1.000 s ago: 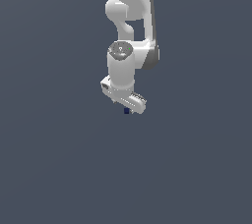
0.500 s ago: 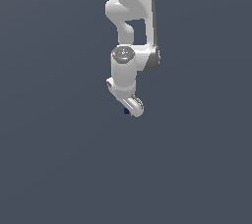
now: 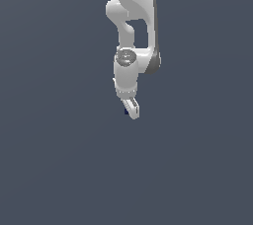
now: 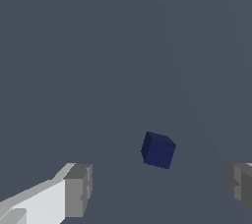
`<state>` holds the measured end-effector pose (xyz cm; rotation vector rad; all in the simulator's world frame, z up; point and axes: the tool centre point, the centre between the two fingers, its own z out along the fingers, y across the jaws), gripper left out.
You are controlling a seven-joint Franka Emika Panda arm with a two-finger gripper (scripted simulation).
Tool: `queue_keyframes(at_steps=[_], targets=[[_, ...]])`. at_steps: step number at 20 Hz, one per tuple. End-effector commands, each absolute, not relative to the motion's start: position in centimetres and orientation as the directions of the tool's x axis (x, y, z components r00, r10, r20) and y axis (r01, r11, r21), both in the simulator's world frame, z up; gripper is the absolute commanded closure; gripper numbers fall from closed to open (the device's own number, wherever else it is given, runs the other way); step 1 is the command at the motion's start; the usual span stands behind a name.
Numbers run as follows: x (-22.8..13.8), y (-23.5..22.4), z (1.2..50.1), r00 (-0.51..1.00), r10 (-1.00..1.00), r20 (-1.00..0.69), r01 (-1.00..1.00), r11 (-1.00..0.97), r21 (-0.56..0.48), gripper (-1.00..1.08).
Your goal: Pick up the object and move it to a goal position.
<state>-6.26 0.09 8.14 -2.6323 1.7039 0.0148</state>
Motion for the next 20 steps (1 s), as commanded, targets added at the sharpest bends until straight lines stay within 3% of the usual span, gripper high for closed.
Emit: queue_keyframes(at_steps=[1,11,20], targets=[[-6.6,0.2,7.7,0.347,-0.938,-0.009,-0.938,-0.347,0.0,-0.92],[-7.6,0.3,6.5,0.184,-0.983,-0.002,-0.983,-0.184,0.0,-0.92],[-7.8,0.3,6.3,0.154,-0.988,0.0,-0.988,-0.154,0.0,-0.92]])
